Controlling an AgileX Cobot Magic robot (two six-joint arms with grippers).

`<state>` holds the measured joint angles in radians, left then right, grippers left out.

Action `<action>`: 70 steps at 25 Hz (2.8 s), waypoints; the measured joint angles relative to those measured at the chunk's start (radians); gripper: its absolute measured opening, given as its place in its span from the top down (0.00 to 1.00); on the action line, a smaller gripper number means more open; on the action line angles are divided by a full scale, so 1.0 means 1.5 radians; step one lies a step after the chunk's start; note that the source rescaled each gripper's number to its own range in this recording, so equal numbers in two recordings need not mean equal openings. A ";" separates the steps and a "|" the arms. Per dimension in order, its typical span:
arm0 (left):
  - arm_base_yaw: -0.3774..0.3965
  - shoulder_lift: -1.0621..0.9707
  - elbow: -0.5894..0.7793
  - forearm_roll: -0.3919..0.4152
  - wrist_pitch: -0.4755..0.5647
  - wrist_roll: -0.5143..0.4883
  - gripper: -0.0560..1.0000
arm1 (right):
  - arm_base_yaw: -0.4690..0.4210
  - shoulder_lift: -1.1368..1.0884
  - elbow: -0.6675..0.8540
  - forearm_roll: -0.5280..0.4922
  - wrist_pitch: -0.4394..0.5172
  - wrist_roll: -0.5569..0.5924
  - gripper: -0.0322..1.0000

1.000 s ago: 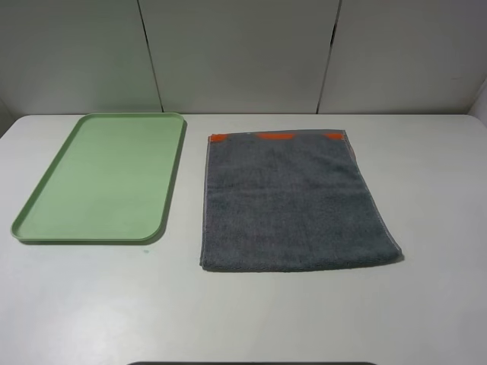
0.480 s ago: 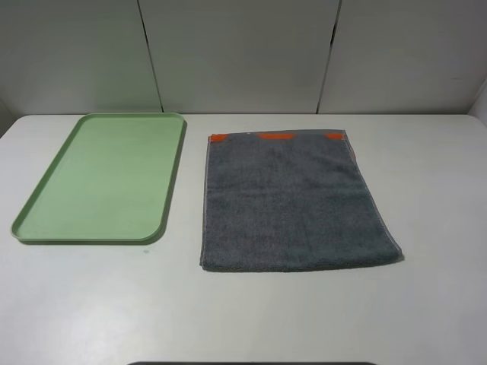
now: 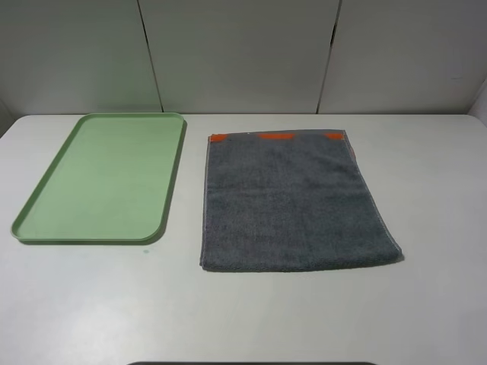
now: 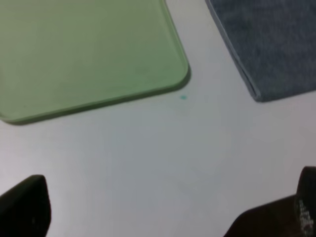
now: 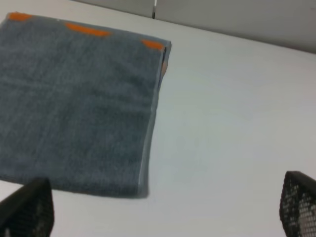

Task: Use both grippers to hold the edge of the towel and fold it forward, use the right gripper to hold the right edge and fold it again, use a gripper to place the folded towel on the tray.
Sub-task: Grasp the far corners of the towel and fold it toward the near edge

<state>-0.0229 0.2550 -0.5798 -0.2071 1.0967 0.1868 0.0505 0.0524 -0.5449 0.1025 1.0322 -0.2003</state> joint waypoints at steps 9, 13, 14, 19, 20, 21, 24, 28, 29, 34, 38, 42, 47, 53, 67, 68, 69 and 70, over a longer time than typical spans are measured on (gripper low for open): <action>-0.052 0.154 -0.074 -0.029 0.016 0.094 0.02 | 0.087 0.118 -0.029 0.026 -0.001 -0.076 0.00; -0.101 0.218 -0.096 -0.029 0.017 0.130 0.02 | 0.121 0.189 -0.029 0.029 -0.005 -0.127 0.00; -0.115 0.236 -0.098 -0.029 0.016 0.143 0.02 | 0.124 0.207 -0.029 0.029 -0.013 -0.146 0.00; -0.164 0.321 -0.104 -0.029 0.012 0.232 0.02 | 0.129 0.285 -0.029 0.035 -0.070 -0.266 0.00; -0.174 0.340 -0.104 -0.029 0.011 0.250 0.02 | 0.129 0.301 -0.029 0.039 -0.077 -0.286 0.00; -0.183 0.359 -0.104 -0.029 0.009 0.266 0.02 | 0.129 0.317 -0.029 0.048 -0.086 -0.308 0.00; -0.211 0.415 -0.104 -0.029 -0.005 0.304 0.02 | 0.129 0.362 -0.029 0.081 -0.096 -0.349 0.00; -0.261 0.483 -0.104 -0.029 -0.040 0.361 0.02 | 0.129 0.410 -0.029 0.123 -0.102 -0.391 0.00; -0.272 0.494 -0.104 -0.029 -0.050 0.372 0.02 | 0.129 0.420 -0.029 0.126 -0.102 -0.402 0.00; -0.338 0.558 -0.105 -0.016 -0.139 0.433 0.02 | 0.129 0.472 -0.029 0.130 -0.103 -0.513 0.00; -0.352 0.597 -0.106 0.056 -0.177 0.435 0.03 | 0.129 0.508 -0.029 0.130 -0.105 -0.613 0.00; -0.352 0.635 -0.106 0.098 -0.219 0.435 0.03 | 0.129 0.548 -0.029 0.130 -0.116 -0.667 0.00; -0.352 0.687 -0.106 0.125 -0.267 0.435 0.03 | 0.129 0.610 -0.030 0.130 -0.151 -0.689 0.00; -0.352 0.742 -0.106 0.138 -0.315 0.464 0.03 | 0.129 0.680 -0.030 0.117 -0.195 -0.707 0.00; -0.352 0.889 -0.106 0.138 -0.433 0.543 0.03 | 0.129 0.770 -0.031 0.077 -0.267 -0.714 0.00; -0.352 0.891 -0.106 0.138 -0.441 0.549 0.03 | 0.129 0.772 -0.031 0.077 -0.267 -0.714 0.00; -0.352 0.893 -0.106 0.138 -0.448 0.559 0.03 | 0.129 0.775 -0.031 0.077 -0.268 -0.715 0.00; -0.354 0.894 -0.106 0.138 -0.455 0.568 0.03 | 0.129 0.777 -0.031 0.077 -0.269 -0.715 0.00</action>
<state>-0.5537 1.5956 -0.7382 0.0000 0.4143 1.0394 0.2447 1.2184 -0.5916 0.2179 0.6293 -1.2730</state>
